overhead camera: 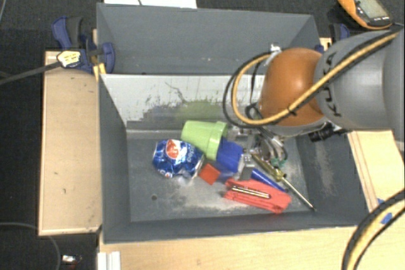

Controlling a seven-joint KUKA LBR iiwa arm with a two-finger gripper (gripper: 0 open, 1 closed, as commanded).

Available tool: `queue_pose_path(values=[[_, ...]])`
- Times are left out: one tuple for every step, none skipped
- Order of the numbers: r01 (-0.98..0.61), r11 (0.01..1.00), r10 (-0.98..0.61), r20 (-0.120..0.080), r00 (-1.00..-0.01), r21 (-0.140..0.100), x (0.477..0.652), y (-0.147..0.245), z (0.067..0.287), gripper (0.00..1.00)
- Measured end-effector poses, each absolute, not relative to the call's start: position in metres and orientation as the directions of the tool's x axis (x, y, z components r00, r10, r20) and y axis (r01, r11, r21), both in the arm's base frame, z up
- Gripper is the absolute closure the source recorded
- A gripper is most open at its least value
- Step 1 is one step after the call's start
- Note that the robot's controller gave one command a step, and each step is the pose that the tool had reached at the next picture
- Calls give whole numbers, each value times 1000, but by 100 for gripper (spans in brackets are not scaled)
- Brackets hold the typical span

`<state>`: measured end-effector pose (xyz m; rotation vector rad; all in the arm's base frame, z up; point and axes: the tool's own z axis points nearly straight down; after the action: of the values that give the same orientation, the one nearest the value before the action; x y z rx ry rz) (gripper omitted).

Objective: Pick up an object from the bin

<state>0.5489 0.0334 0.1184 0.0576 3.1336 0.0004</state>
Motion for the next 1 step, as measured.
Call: queue_pose_path(values=[[62, 998, 62, -12, -998, 2, 534, 47, 75, 0]])
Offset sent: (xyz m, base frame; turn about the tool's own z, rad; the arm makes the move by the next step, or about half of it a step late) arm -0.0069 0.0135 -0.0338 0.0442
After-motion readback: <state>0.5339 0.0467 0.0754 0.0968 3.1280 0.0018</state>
